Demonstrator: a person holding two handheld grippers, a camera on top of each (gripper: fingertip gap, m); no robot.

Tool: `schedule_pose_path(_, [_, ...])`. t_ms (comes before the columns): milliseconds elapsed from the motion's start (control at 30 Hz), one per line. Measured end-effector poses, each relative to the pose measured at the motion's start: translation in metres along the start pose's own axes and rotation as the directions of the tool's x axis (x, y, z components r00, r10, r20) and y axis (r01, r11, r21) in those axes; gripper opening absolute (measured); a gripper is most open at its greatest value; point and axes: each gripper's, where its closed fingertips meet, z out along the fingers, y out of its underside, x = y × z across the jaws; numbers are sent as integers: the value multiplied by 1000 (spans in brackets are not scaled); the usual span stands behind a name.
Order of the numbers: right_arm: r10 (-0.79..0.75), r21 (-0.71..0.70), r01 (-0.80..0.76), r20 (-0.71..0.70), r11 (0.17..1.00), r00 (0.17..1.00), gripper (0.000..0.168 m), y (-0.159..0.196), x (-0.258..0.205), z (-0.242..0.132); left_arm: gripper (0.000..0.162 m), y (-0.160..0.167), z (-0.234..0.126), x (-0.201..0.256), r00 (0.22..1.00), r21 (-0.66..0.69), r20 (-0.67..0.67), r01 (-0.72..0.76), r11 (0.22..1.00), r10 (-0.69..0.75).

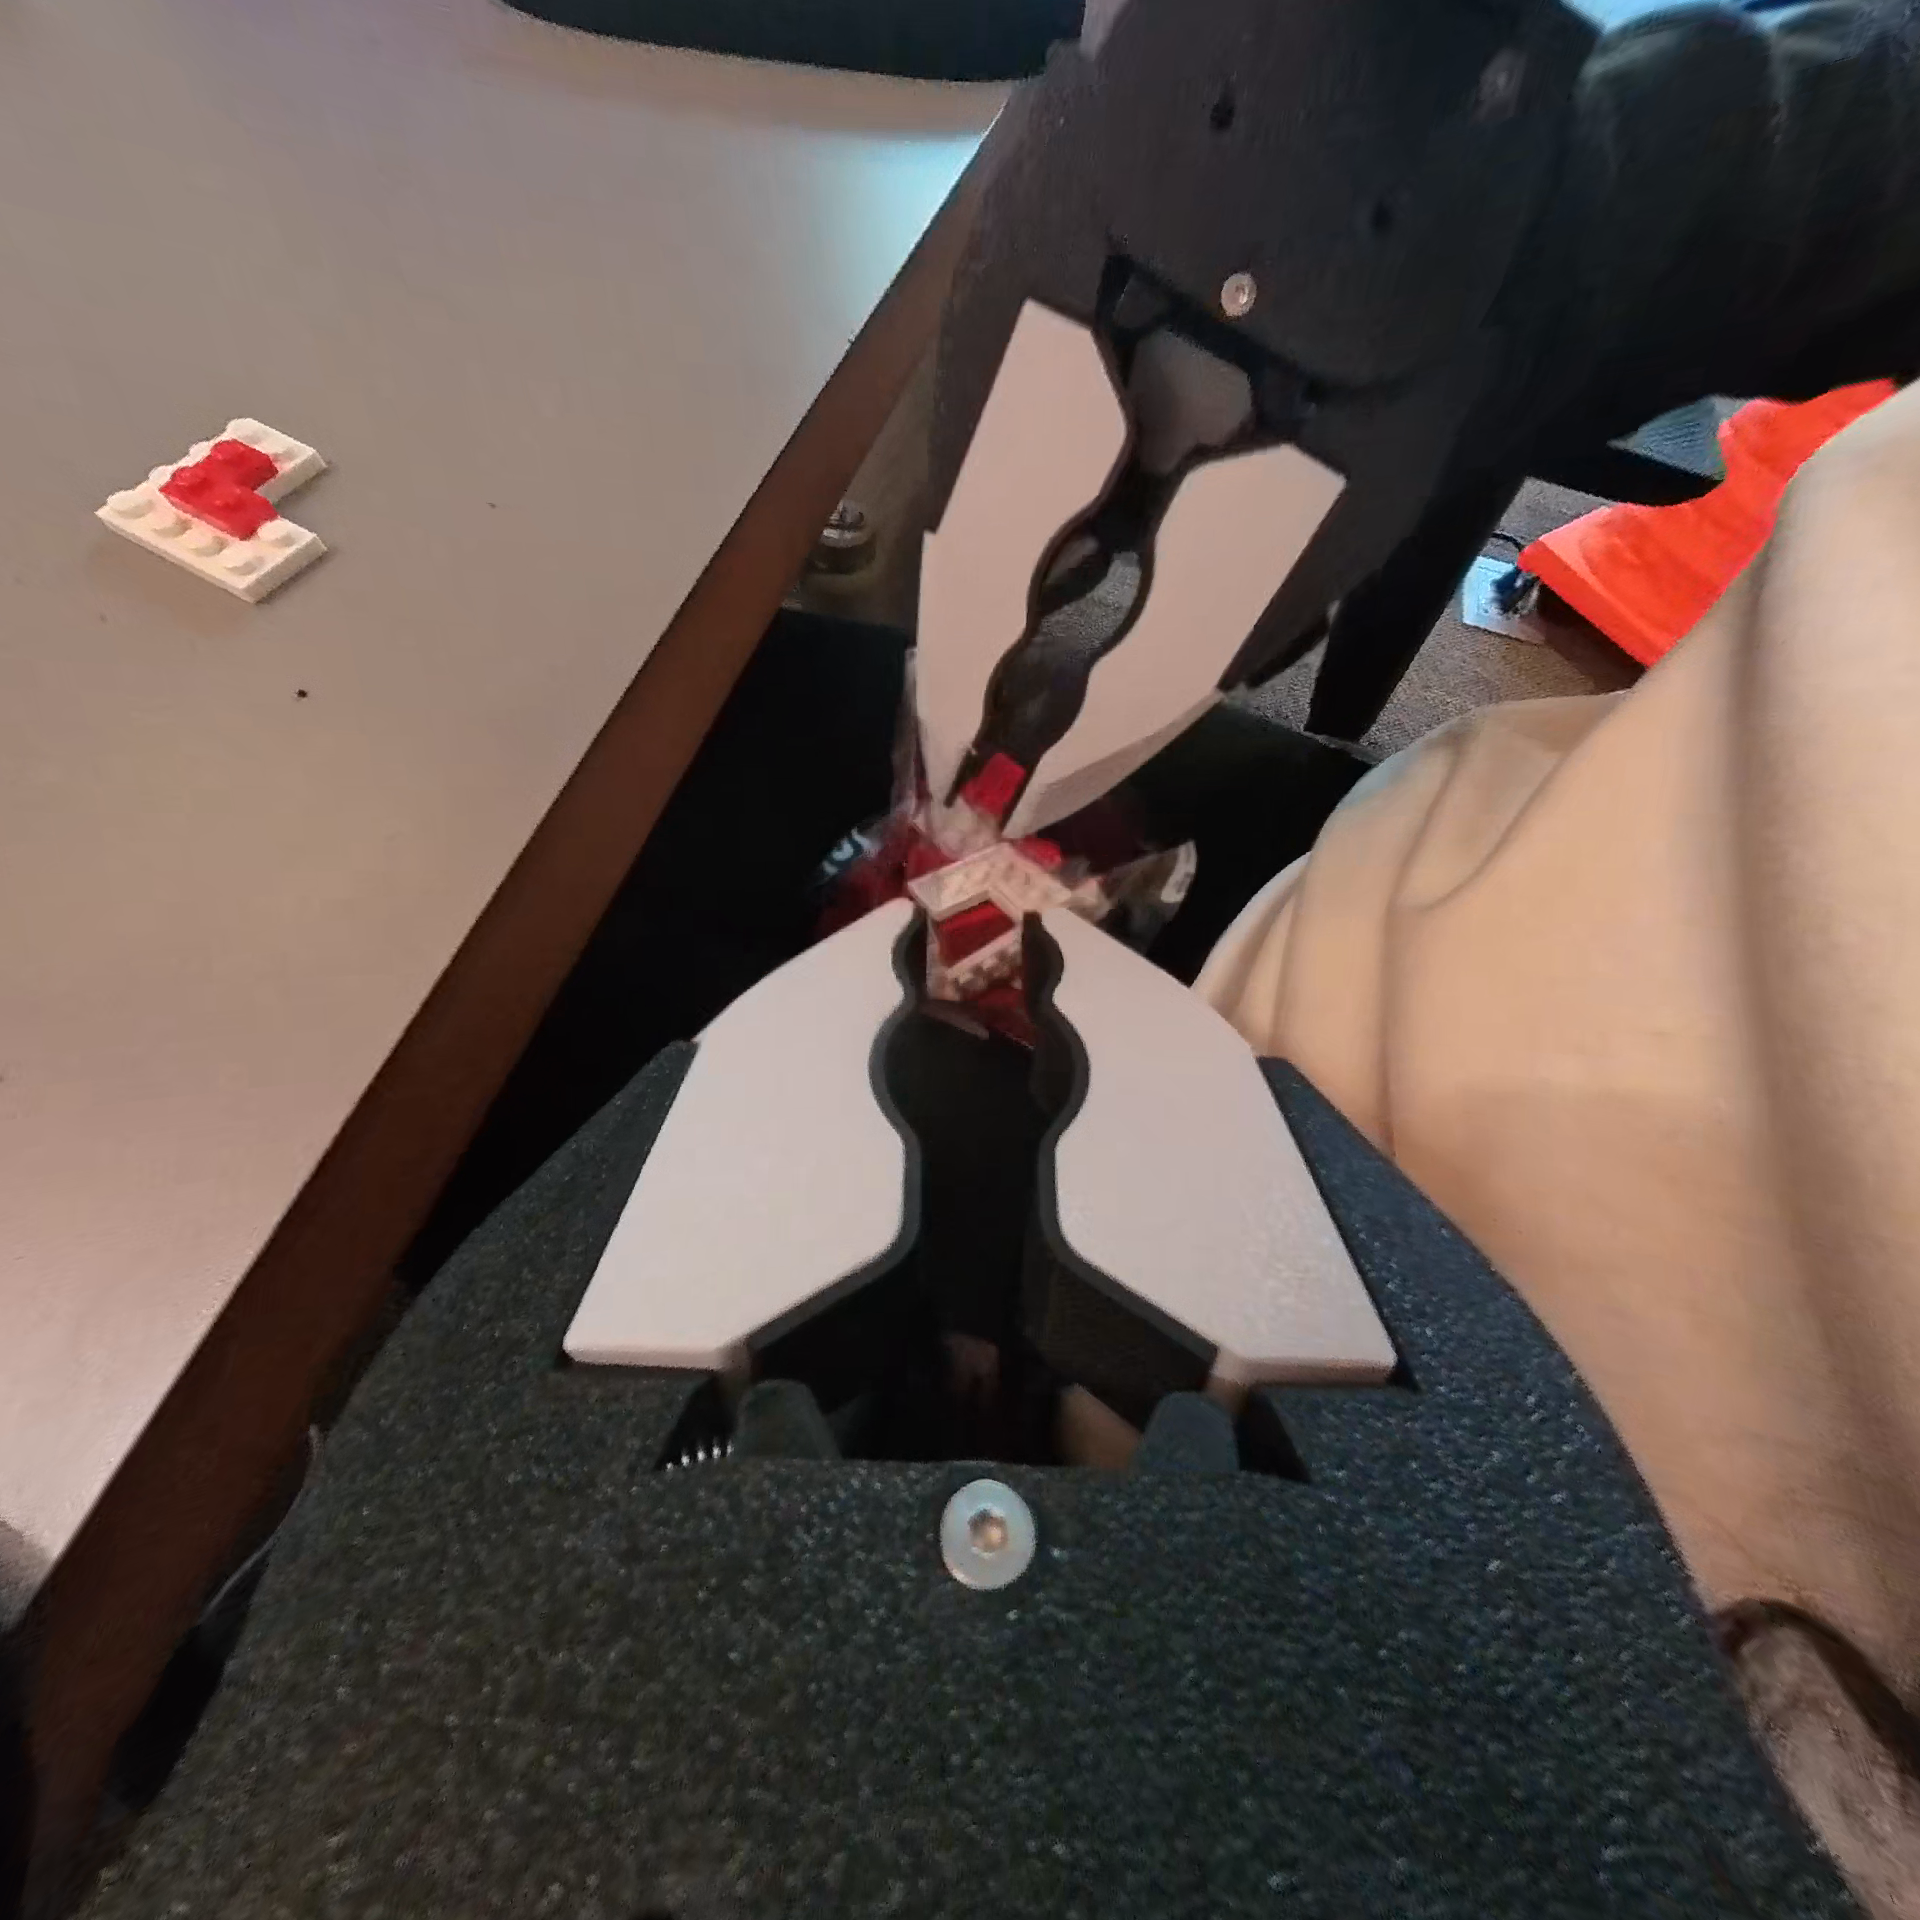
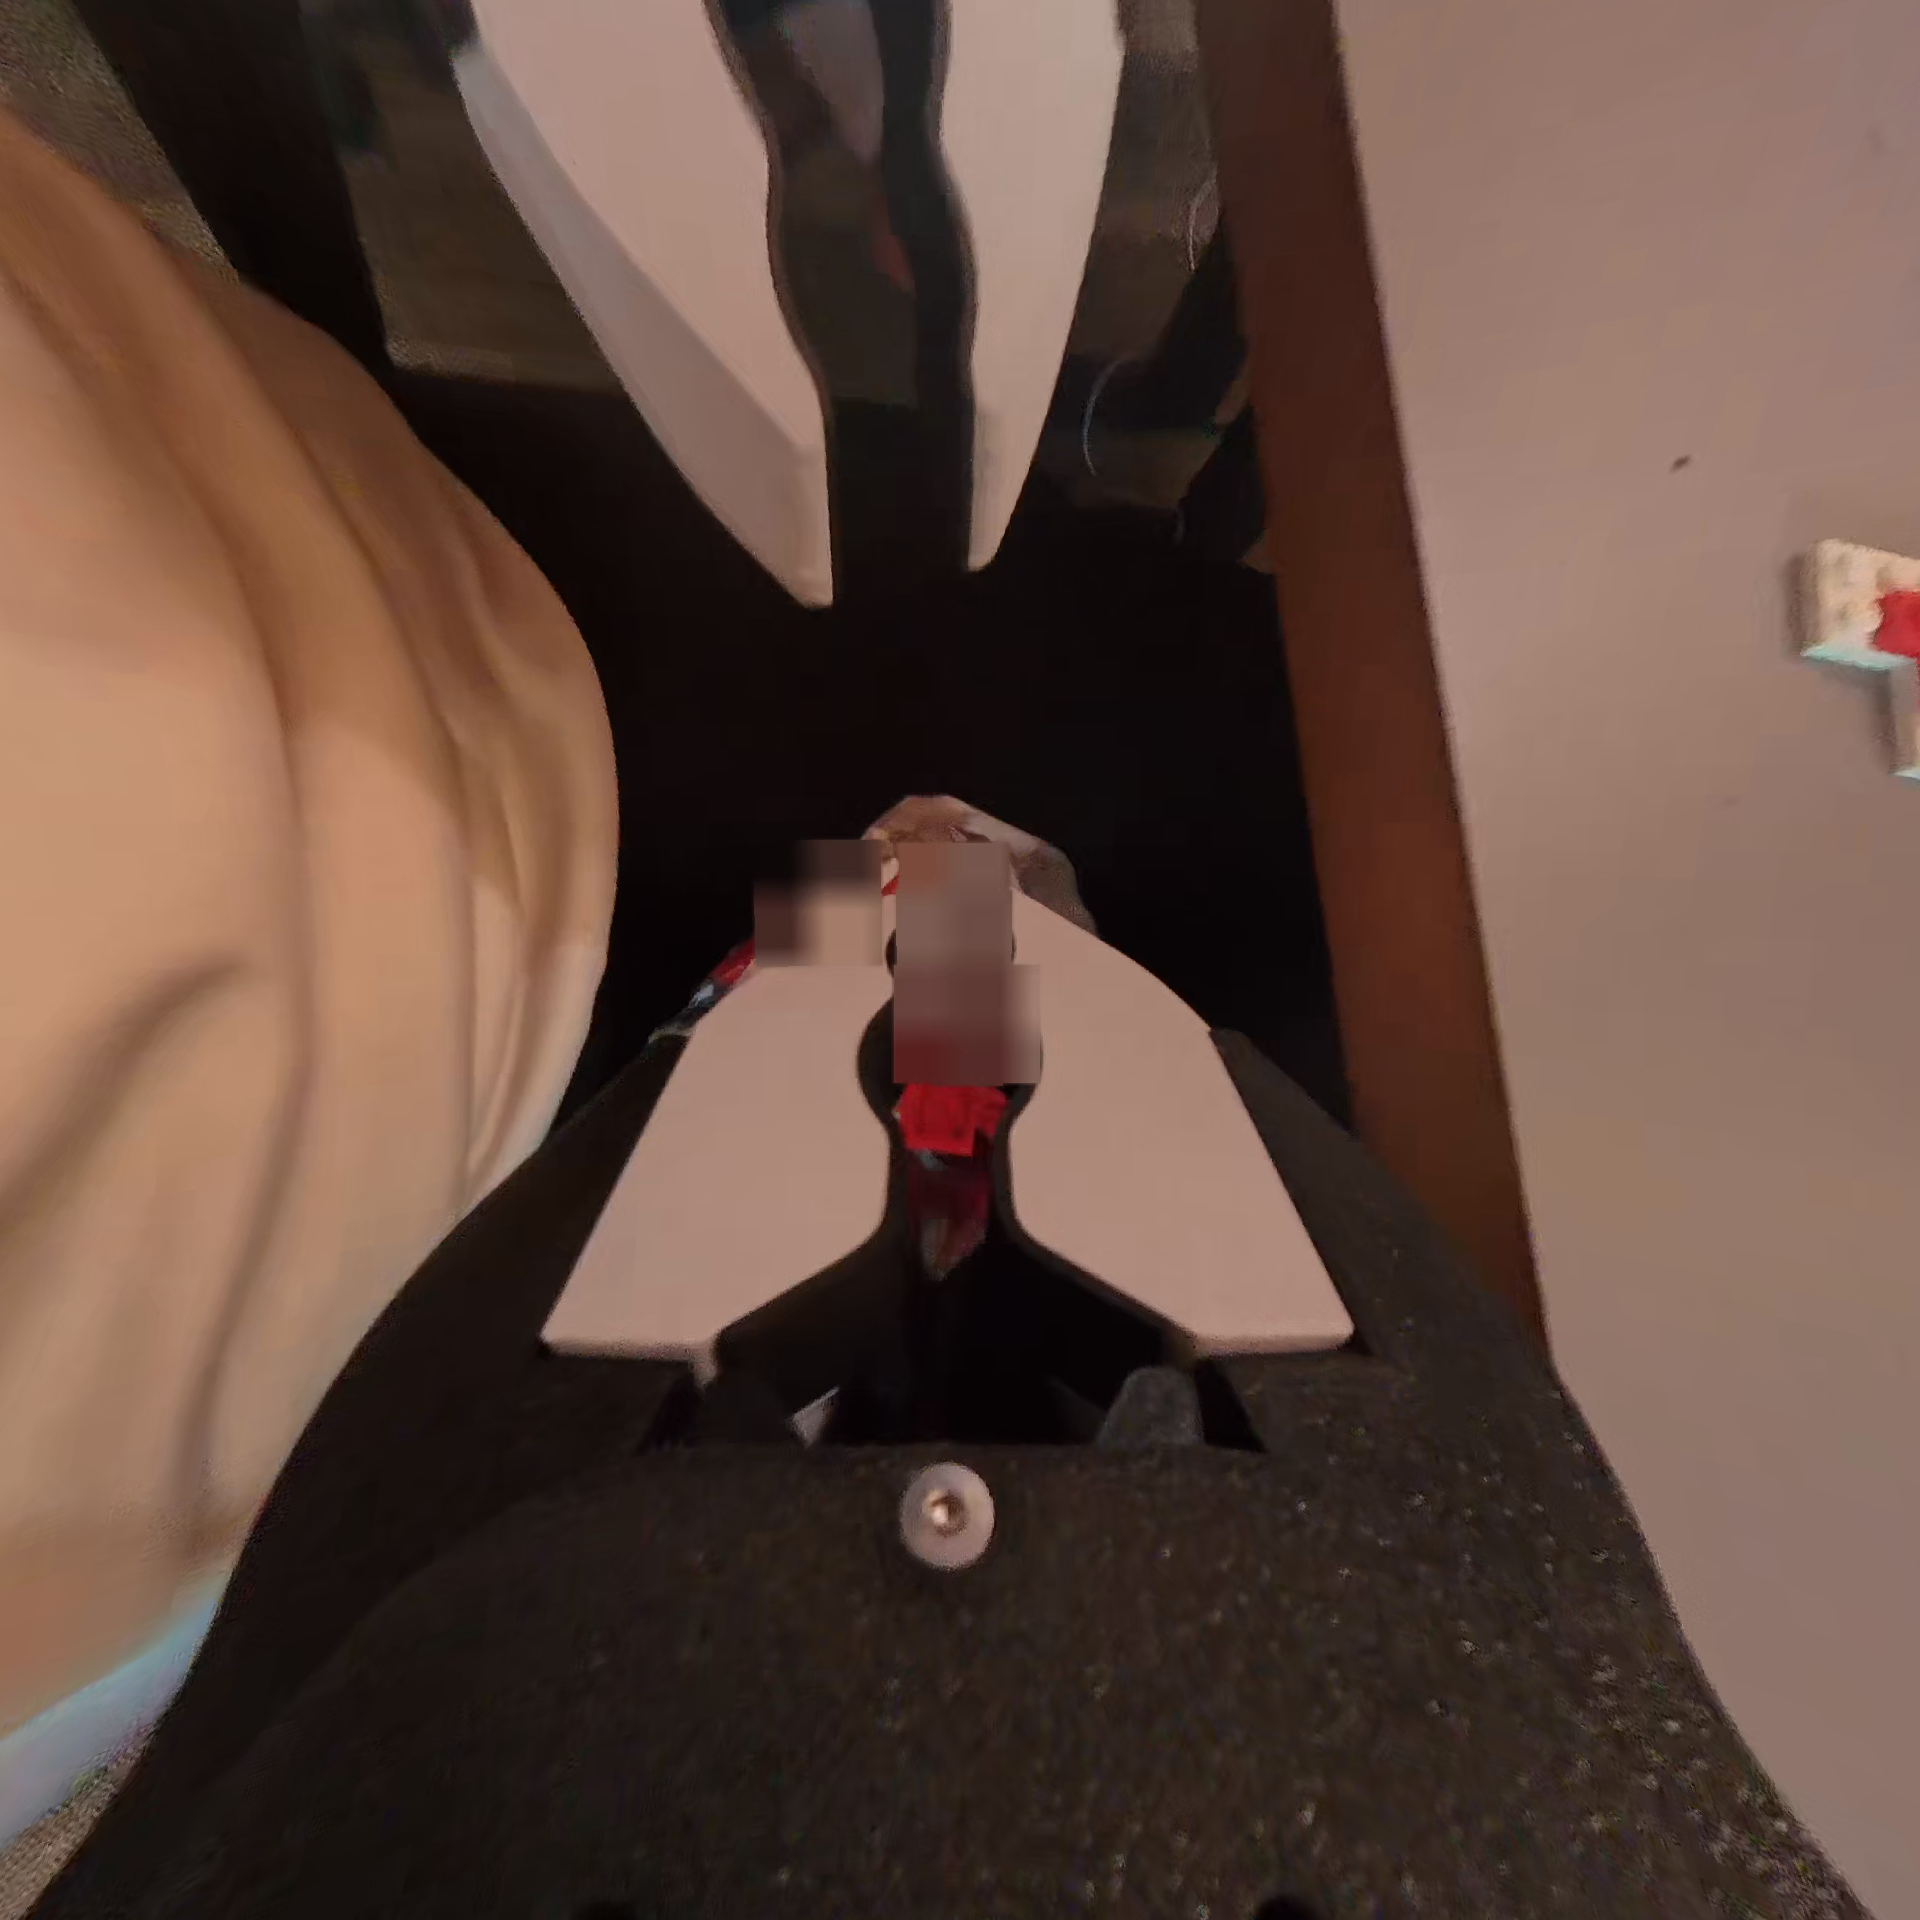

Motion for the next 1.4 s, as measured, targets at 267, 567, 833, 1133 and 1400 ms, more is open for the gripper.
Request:
schedule_pose_path(267, [138, 273, -130, -12, 953, 990, 26, -52, 92, -62, 17, -27, -17, -14, 1000, 175, 31, -12, 985, 7])
schedule_pose_path(567, [106, -9, -105, 119, 994, 987, 33, -41, 142, -4, 17, -37, -24, -24, 998, 259, 7, 56, 964, -60])
schedule_pose_path(833, [-83, 324, 93, -45, 941, 996, 15, -85, 115, -29, 35, -63, -48, -66, 812, 531, -186, 557, 639, -553])
schedule_pose_path(1133, [-344, 374, 532, -462, 760, 817, 15, -132, 80, -82, 11, -104, -54, -44, 858, 500, -296, 514, 697, -421])
schedule_pose_path(1400, [-269, 478, 472, -433, 741, 861, 18, -138, 74, -97, 4, -111, -58, -40, 865, 497, -249, 500, 709, -436])
